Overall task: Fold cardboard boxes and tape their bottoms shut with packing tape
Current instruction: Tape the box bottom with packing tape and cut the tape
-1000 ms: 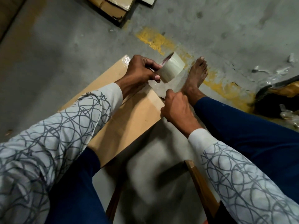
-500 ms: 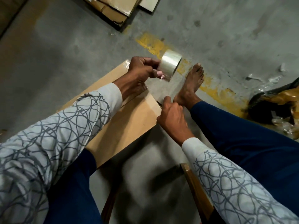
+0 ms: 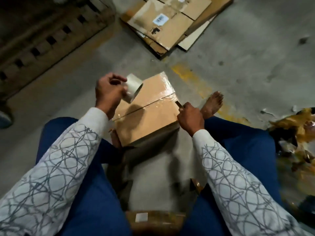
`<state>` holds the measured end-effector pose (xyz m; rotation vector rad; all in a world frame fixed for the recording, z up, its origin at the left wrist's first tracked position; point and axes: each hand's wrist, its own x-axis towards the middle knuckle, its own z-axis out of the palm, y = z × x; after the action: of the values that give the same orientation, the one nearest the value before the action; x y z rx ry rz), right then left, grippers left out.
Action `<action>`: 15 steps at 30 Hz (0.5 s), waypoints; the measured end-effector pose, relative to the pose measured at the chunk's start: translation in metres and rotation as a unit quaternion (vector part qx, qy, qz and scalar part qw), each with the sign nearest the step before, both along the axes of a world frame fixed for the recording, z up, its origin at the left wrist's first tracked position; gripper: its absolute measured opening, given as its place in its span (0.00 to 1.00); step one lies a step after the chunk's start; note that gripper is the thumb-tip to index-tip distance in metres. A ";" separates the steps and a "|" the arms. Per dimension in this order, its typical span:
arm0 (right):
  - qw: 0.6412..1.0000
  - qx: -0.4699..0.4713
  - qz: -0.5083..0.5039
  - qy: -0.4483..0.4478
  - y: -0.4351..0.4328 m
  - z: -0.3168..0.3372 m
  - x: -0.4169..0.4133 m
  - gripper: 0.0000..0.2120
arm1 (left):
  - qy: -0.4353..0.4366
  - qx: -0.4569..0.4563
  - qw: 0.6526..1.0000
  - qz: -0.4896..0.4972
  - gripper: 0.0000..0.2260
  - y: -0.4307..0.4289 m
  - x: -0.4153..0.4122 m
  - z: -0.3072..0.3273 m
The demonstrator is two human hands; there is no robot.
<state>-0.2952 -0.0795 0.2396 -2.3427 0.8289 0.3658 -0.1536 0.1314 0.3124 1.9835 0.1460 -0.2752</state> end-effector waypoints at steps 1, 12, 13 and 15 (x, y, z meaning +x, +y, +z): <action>1.000 0.002 0.003 -0.017 0.007 0.002 0.000 0.14 | 0.004 0.029 0.999 0.028 0.16 0.023 -0.014 0.001; 0.993 -0.010 0.081 -0.090 0.027 -0.011 0.028 0.11 | 0.127 0.315 0.939 -0.061 0.08 0.160 -0.080 -0.054; 0.992 -0.012 0.082 -0.093 0.027 -0.015 0.034 0.11 | 0.128 0.307 0.940 -0.072 0.09 0.158 -0.080 -0.062; 0.992 -0.019 0.080 -0.097 0.027 -0.024 0.043 0.11 | 0.128 0.290 0.945 -0.074 0.13 0.148 -0.077 -0.079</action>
<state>-0.2518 -0.0529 0.2160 -2.4409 0.5619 0.1846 -0.2306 0.2790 0.2336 2.5417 0.2693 -0.6487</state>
